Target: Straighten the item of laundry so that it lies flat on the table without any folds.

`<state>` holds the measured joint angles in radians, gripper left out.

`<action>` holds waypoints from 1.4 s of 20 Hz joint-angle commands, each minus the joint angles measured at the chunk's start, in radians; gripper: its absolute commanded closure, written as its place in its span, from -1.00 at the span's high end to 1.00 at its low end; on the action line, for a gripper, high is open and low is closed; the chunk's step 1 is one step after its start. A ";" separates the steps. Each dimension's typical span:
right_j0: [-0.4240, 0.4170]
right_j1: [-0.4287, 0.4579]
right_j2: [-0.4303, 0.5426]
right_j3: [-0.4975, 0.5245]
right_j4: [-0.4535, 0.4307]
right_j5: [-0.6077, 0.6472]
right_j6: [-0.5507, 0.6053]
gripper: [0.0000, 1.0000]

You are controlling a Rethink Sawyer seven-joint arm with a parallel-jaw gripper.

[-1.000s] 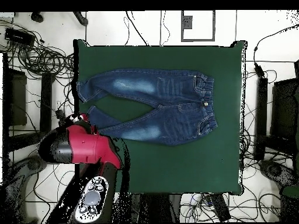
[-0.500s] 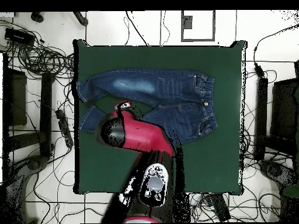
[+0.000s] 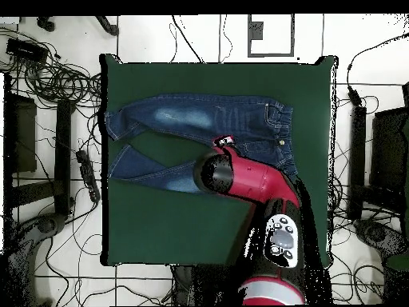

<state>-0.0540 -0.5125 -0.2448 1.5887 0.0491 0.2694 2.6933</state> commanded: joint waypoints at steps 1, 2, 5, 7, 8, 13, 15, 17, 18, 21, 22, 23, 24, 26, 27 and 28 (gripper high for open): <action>-0.013 0.071 0.180 -0.051 -0.088 0.101 -0.139 1.00; -0.027 0.061 0.194 -0.052 -0.093 0.116 -0.147 1.00; -0.049 0.049 0.205 -0.085 -0.114 0.153 -0.157 1.00; -0.074 0.043 0.223 -0.105 -0.125 0.186 -0.175 1.00; -0.092 0.044 0.242 -0.116 -0.127 0.200 -0.188 1.00; -0.122 0.066 0.266 -0.179 -0.163 0.231 -0.196 1.00; -0.158 0.080 0.300 -0.206 -0.180 0.238 -0.227 1.00; -0.187 0.094 0.323 -0.225 -0.204 0.236 -0.248 1.00; -0.203 0.104 0.333 -0.236 -0.215 0.237 -0.258 1.00; -0.262 0.145 0.378 -0.277 -0.254 0.233 -0.303 1.00; -0.278 0.161 0.392 -0.294 -0.265 0.234 -0.314 1.00; -0.294 0.176 0.406 -0.311 -0.277 0.236 -0.325 1.00; -0.304 0.189 0.416 -0.327 -0.291 0.234 -0.332 1.00; -0.321 0.214 0.433 -0.359 -0.318 0.239 -0.334 1.00; -0.328 0.226 0.443 -0.375 -0.330 0.242 -0.336 1.00; -0.336 0.237 0.454 -0.388 -0.341 0.244 -0.340 1.00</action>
<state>-0.3649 -0.3748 0.0228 1.3004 -0.2074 0.4064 2.6910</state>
